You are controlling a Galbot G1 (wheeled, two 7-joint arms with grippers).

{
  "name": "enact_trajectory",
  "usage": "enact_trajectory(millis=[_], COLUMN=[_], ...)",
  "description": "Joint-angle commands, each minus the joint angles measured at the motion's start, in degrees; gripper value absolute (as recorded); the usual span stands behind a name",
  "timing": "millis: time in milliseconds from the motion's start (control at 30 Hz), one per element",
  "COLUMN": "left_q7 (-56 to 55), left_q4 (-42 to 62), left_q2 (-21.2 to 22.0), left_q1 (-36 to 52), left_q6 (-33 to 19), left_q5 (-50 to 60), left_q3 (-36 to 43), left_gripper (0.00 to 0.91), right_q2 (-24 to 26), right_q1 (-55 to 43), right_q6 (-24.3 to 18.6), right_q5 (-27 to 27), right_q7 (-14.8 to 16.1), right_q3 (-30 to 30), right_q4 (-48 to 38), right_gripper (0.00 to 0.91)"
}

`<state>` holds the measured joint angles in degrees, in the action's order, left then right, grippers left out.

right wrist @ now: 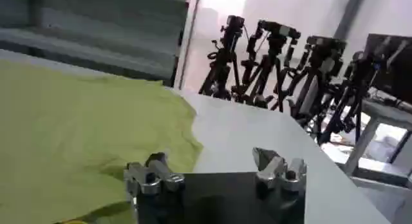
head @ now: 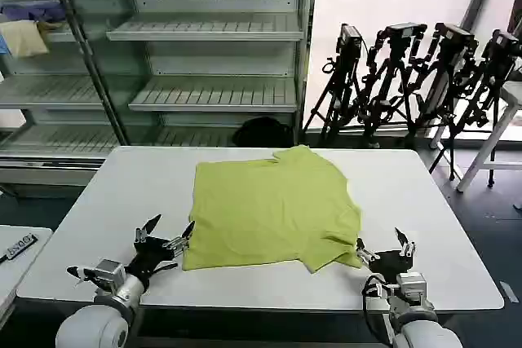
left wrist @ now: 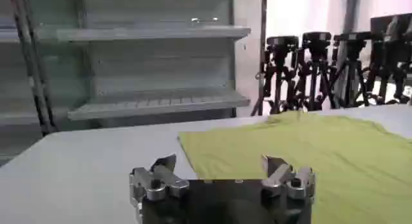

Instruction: Fold and organize the clothes.

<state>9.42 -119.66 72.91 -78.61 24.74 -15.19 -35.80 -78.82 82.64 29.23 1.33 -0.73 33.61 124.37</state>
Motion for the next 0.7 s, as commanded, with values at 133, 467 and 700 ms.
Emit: enact_trajectory(millis=[133, 467, 700], left_q7=[0.07, 0.69, 1.23], left_q4=[-0.03, -0.29, -0.88], left_q2=[-0.03, 0.12, 0.09], left_q1=[-0.05, -0.12, -0.28], left_q6=[0.06, 0.56, 0.35], left_q5=[-0.11, -0.34, -0.29], left_q3=[-0.03, 0.42, 0.68], left_gripper=[0.907, 0.907, 0.907], right_q2=[-0.06, -0.13, 0.18], right_q1=[0.18, 0.95, 1.42], right_q6=[0.20, -0.22, 2.14], right_q5=[-0.26, -1.31, -2.36], right_q7=[0.53, 0.49, -0.49], right_q3=[0.10, 1.01, 1.54], right_q4=[0.04, 0.08, 2.60], right_gripper=[0.907, 0.907, 0.907])
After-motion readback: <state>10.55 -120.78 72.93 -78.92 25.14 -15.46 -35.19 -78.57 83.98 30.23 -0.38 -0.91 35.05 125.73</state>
